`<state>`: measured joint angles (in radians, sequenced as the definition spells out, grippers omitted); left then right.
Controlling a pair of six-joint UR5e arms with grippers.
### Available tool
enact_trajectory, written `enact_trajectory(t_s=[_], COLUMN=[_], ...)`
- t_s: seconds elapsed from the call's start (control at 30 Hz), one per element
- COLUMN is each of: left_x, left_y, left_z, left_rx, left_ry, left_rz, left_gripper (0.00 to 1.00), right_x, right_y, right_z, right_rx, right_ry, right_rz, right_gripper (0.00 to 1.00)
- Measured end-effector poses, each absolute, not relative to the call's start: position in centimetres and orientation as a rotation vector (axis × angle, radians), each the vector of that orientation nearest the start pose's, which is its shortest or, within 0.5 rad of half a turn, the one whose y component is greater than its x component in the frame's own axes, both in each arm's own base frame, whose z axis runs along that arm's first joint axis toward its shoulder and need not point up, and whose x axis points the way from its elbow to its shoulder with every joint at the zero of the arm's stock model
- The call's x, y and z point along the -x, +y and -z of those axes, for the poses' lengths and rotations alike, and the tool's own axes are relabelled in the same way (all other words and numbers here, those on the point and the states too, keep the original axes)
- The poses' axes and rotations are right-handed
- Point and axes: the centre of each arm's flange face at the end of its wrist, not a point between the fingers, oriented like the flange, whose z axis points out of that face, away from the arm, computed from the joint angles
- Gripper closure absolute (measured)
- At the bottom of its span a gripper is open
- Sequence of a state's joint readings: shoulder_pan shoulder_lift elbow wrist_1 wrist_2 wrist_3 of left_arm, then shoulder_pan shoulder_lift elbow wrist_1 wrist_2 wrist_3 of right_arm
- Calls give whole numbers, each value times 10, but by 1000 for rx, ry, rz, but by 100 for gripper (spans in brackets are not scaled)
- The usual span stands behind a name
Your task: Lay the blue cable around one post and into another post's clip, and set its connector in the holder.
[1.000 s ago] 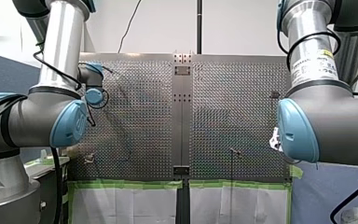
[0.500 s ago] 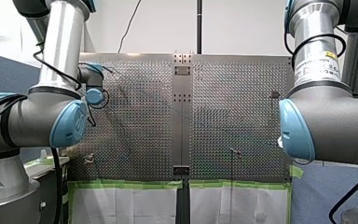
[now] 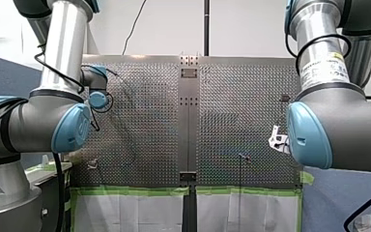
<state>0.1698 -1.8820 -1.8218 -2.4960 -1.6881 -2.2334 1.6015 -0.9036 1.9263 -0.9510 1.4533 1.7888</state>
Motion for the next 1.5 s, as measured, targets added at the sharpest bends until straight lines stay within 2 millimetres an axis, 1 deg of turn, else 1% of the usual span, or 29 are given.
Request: enact_trajectory(t_s=[0.13,0.3,0.37,0.47,1.07,1.3,1.4,1.5], left_x=[-581,-581,-581,-581,-581,-581,-581,-581], left_y=[-24,-24,-24,-24,-23,-22,-22,-22], left_z=[-267,-267,-267,-267,-267,-267,-267,-267], left_rx=[691,691,691,691,692,693,693,693], left_ry=[1327,1328,1328,1328,1327,1327,1327,1327], left_rz=[311,311,311,311,309,308,308,308], left_gripper=[1,1,1,1,1,1,1,1], right_x=[-166,-161,-159,-158,-170,-168,-167,-165], right_y=[-551,-544,-543,-541,-535,-533,-535,-538], right_z=[-39,-12,-5,-1,1,3,-2,-11], right_rx=[-1315,-1386,-1409,-1438,-1586,-1620,-1627,-1624], right_ry=[-1384,-1437,-1448,-1445,-1358,-1367,-1355,-1339], right_rz=[-1449,-1431,-1428,-1431,-1506,-1506,-1490,-1464], right_gripper=[100,100,100,100,100,100,100,100])
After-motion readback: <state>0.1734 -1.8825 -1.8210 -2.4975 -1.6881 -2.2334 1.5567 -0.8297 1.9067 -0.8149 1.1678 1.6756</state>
